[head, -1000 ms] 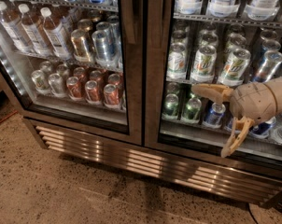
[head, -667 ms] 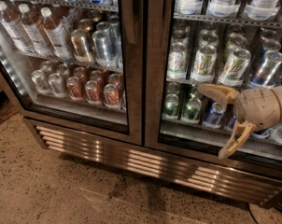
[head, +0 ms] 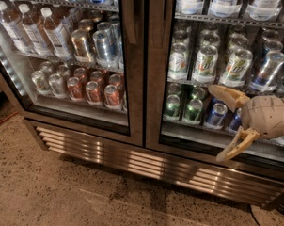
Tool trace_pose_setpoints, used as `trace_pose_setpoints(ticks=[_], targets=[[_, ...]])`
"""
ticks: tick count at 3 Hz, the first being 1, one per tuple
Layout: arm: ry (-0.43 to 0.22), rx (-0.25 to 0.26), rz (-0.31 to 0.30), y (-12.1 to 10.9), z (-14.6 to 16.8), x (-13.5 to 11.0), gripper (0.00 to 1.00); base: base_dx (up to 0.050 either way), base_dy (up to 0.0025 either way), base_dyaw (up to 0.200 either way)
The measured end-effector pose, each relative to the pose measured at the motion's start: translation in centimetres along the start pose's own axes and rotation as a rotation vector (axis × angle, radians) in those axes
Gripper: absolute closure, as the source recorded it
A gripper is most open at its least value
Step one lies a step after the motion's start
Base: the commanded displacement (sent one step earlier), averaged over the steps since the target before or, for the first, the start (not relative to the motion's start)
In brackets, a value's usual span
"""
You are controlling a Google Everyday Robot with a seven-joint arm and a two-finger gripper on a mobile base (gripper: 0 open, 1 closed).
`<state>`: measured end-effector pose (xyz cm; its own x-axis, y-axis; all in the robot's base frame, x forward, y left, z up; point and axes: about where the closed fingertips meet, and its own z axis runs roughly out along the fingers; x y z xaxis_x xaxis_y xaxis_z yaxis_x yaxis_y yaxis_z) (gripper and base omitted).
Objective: Open right fridge door
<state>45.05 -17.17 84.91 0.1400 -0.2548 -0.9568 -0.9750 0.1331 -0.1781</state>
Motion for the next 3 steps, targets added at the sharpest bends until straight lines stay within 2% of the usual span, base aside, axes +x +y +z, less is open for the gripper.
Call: trace_pose_setpoints(ticks=[1,2,3], targets=[[0.000,0.000,0.000,0.0,0.0,0.0,0.00,0.000,0.00000,0.000],[0.001,0.007,-0.036,0.4,-0.3,-2.4,0.00,0.000,0.00000,0.000],[0.000,0.019,-0.097,1.4,-0.9,-5.9,0.00,0.000,0.00000,0.000]])
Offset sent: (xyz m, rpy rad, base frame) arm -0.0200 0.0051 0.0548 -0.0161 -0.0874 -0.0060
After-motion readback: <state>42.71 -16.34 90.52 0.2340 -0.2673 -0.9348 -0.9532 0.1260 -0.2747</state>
